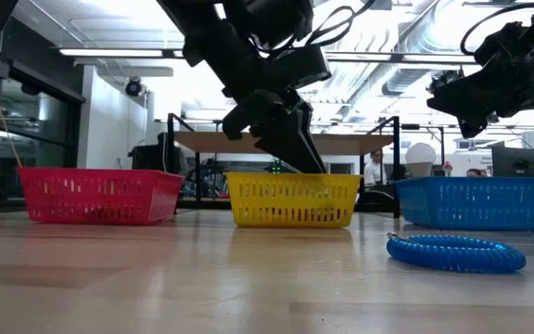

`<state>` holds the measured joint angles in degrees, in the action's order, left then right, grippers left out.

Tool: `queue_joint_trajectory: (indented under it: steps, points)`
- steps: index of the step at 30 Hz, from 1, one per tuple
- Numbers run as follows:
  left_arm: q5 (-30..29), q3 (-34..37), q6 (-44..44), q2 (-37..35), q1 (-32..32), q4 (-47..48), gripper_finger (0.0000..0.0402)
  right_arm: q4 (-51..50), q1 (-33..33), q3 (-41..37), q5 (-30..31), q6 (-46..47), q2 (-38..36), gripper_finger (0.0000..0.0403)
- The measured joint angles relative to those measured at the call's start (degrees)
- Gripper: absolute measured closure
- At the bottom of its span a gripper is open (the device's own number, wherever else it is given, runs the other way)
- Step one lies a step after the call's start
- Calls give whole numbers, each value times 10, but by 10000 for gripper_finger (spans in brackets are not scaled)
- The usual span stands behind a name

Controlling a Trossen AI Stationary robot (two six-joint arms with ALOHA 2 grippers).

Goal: Pick & Place Office Desk Supplies
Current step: Put the blue spring keychain into the yellow bin

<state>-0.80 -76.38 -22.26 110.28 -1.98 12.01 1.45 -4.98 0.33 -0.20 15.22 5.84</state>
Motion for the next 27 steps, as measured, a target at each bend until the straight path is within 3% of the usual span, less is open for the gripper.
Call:
queue_joint_trajectory:
  steps: [15,27]
  points:
    - [40,1,-19,-26,-10,-28,324,0,0,0,0,0,0,309]
    - [23,1,-15,-26,-146,-28,324,0,0,0,0,0,0,309]
